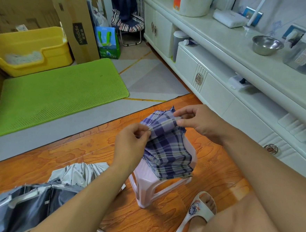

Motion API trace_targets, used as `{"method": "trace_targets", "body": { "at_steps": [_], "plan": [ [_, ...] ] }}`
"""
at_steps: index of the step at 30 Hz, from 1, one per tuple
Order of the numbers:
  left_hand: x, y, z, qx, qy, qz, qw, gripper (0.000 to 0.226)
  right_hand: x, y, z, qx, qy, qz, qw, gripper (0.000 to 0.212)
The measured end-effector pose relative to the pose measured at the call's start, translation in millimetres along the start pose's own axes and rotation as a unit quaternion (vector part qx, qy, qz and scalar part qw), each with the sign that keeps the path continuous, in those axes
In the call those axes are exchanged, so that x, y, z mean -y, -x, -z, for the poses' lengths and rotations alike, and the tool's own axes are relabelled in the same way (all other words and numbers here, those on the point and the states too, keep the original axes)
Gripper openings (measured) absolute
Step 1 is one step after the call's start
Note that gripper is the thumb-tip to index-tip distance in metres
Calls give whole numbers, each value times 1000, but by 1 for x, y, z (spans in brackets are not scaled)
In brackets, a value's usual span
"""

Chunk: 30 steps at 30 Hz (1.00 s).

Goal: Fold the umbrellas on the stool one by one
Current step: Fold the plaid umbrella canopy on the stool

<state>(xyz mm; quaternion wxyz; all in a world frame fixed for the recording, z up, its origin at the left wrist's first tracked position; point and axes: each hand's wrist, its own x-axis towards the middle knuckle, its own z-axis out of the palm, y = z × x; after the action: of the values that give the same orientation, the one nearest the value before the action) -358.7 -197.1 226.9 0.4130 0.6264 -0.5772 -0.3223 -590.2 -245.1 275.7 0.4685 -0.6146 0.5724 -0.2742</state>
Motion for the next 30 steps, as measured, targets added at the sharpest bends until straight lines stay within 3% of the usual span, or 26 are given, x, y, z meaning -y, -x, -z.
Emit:
{"method": "trace_targets", "body": {
  "at_steps": [6,9,13,17,18,20,23,26,28,30],
  "plan": [
    [15,23,-20,90,-116,-106,983,7,-22,12,6,95,226,-19,969,15],
    [34,37,-38,136,-201,-207,948,8,-37,17,1,157,339,-35,927,18],
    [54,52,-50,206,-276,-269,899,10,-52,28,-13,293,411,-115,856,23],
    [68,60,-54,262,-345,-285,855,19,-41,12,-19,153,395,-2,906,25],
    [69,61,-54,280,-356,-281,846,20,-40,7,-23,135,373,17,918,27],
    [68,57,-48,316,-361,-262,837,26,-45,0,-34,184,357,17,916,39],
    [59,36,-27,282,-324,-204,880,27,-69,-7,-48,323,401,-44,856,58],
    [57,1,-1,143,-291,-58,944,29,-77,-11,-52,331,410,-67,847,63],
    [62,-21,10,143,-302,49,941,47,-73,-10,-52,335,401,-67,850,70],
    [73,-37,12,185,-316,104,925,59,-68,-6,-54,330,412,-50,848,71]
  ]
}}
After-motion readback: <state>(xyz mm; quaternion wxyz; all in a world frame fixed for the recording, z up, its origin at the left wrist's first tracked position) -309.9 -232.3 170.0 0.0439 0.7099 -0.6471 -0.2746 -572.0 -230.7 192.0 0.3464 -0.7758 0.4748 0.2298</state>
